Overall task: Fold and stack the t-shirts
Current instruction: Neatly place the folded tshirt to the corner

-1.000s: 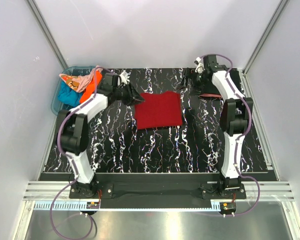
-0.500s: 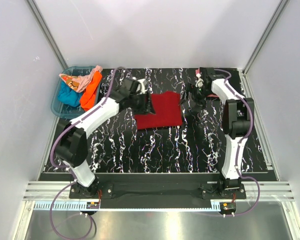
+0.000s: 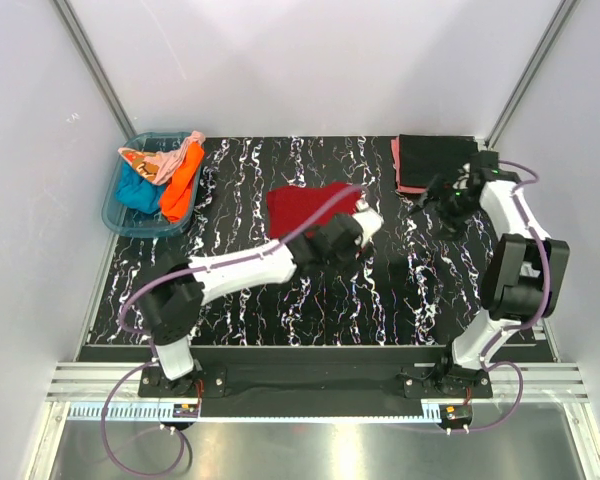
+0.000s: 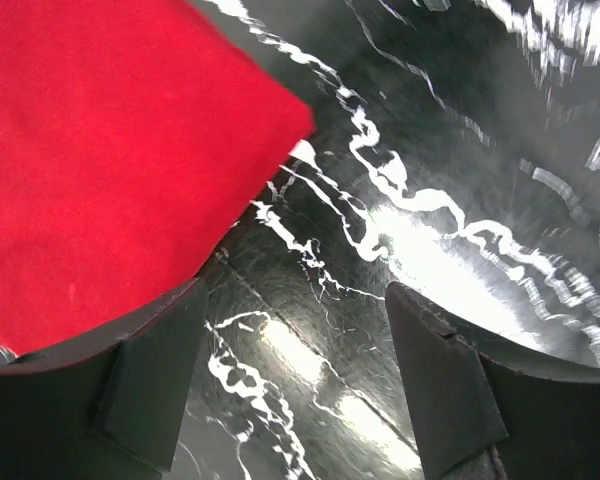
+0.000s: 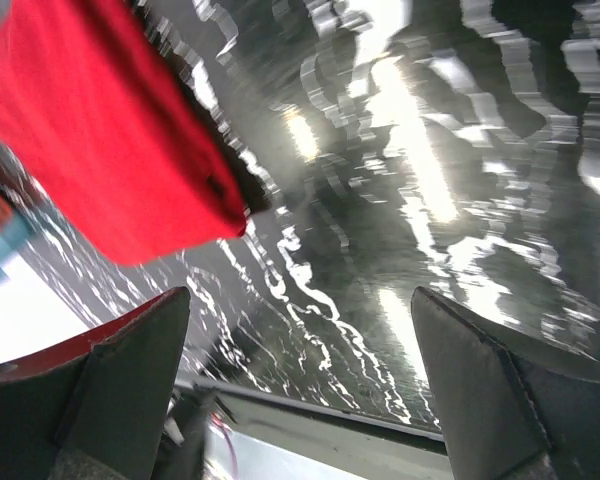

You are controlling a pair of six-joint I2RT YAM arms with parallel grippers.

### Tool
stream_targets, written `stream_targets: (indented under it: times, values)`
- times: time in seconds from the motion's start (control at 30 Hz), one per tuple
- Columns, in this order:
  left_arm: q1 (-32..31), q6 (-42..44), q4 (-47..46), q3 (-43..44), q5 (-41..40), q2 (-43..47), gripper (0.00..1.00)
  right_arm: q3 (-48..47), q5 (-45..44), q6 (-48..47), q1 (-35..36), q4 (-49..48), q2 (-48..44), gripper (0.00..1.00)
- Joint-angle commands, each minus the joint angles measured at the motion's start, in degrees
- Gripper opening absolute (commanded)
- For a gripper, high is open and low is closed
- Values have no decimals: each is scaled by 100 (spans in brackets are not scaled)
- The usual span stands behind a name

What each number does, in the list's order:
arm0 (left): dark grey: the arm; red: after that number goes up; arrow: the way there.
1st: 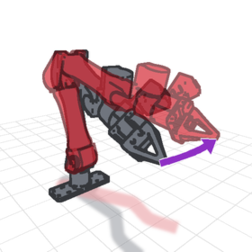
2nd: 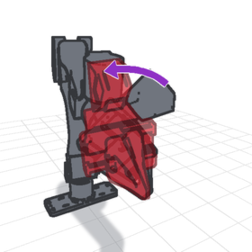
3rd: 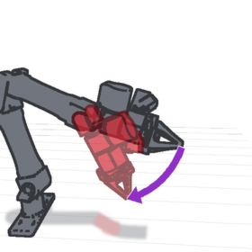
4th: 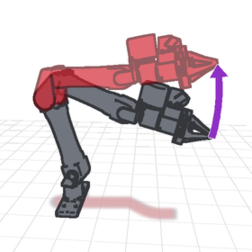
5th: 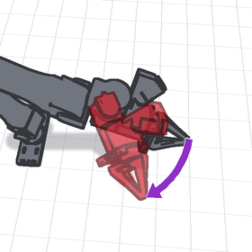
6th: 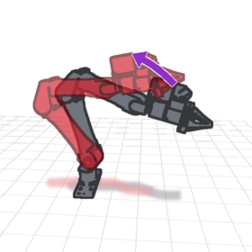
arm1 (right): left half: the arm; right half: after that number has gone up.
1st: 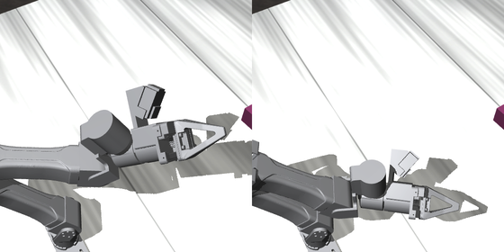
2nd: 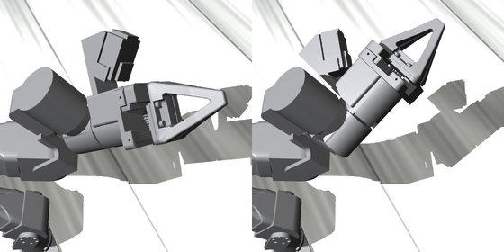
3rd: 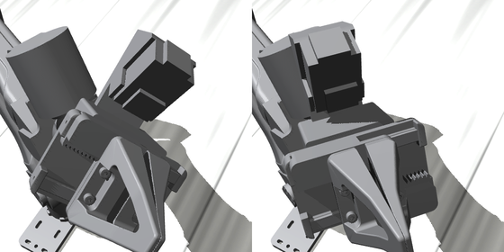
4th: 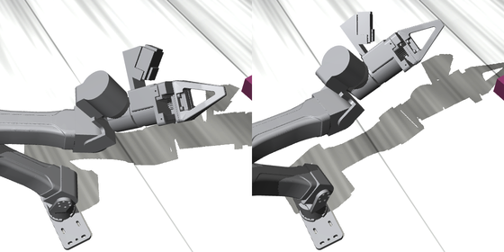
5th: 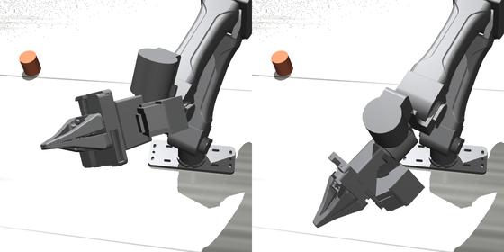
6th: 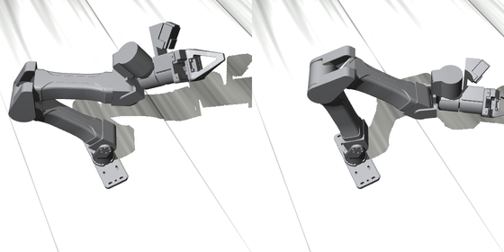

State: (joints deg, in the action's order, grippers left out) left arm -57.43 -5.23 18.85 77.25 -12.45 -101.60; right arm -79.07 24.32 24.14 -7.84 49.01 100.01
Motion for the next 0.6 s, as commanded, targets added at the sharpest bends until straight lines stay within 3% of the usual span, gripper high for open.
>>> stream_targets:
  times: [0.0,0.3,0.57]
  values:
    - [-207,1313,-1198,-333,-838,-219,79,93,12,100,-86,135,-280,100]
    - [-515,1920,-1551,307,-1600,-1440,77,128,161,-76,-139,21,-420,100]
    - [-550,2307,-1534,457,-2059,-1907,71,436,389,20,-174,-296,-526,100]
